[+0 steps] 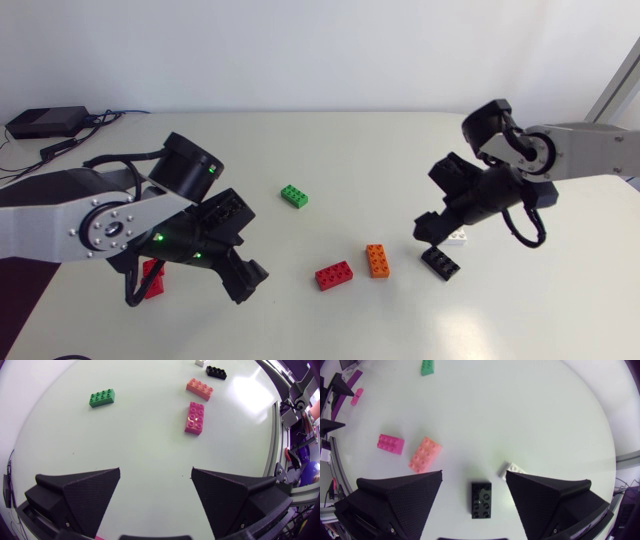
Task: Sort duplo bricks by size, large to the right and small to the left
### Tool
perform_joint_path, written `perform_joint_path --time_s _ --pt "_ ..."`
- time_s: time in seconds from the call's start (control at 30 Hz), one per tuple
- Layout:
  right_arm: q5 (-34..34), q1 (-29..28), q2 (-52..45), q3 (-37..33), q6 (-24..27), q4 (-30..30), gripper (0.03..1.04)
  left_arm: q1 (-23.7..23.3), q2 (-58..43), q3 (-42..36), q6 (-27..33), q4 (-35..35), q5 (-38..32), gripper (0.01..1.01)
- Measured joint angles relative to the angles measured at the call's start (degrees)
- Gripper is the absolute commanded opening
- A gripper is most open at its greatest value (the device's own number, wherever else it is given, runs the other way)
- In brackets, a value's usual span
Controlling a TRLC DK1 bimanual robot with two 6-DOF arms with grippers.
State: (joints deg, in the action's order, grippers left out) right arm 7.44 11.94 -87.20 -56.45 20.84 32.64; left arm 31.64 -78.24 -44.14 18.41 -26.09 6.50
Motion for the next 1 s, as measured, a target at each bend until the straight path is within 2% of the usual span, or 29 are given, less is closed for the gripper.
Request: perform_joint_path --time_s 0.2,0.37,0.47,0.53,0.57,0.63,0.67,0.73,1.0 --pt "-2.1 11.1 -5.9 -6.9 -10.1 0.8 0.98 0.0 -2.1 0.0 0.0 1.1 0.0 0.987" --pt "-3.0 14.9 -13.7 -9.4 -16.6 3.5 0.98 -0.5 -2.0 0.0 0.0 1.3 0.0 0.987" --pt "-3.1 15.9 -16.6 -9.3 -18.9 4.4 0.92 -1.0 -2.0 0.0 0.0 1.3 0.0 0.987" --pt "-3.7 16.5 -17.4 -9.1 -20.2 4.3 0.87 -1.3 -2.0 0.0 0.0 1.5 0.0 0.987" --pt "-4.0 16.9 -17.5 -8.8 -20.6 4.3 0.80 -1.3 -2.0 0.0 0.0 1.6 0.0 0.987" --pt "-4.5 17.6 -17.4 -8.0 -21.3 4.1 0.61 -1.3 -2.0 0.0 0.0 1.9 0.0 0.987" --pt "-5.0 18.1 -17.5 -7.5 -21.6 3.4 0.47 -1.3 -2.0 0.0 0.0 2.1 0.0 0.987" --pt "-5.7 18.5 -17.6 -6.5 -22.1 2.3 0.29 -1.3 -2.0 0.0 0.0 2.4 0.0 0.987" --pt "-6.3 16.1 -18.5 -5.1 -22.6 -0.5 0.25 -1.3 -2.7 0.0 0.0 3.7 0.0 0.987"
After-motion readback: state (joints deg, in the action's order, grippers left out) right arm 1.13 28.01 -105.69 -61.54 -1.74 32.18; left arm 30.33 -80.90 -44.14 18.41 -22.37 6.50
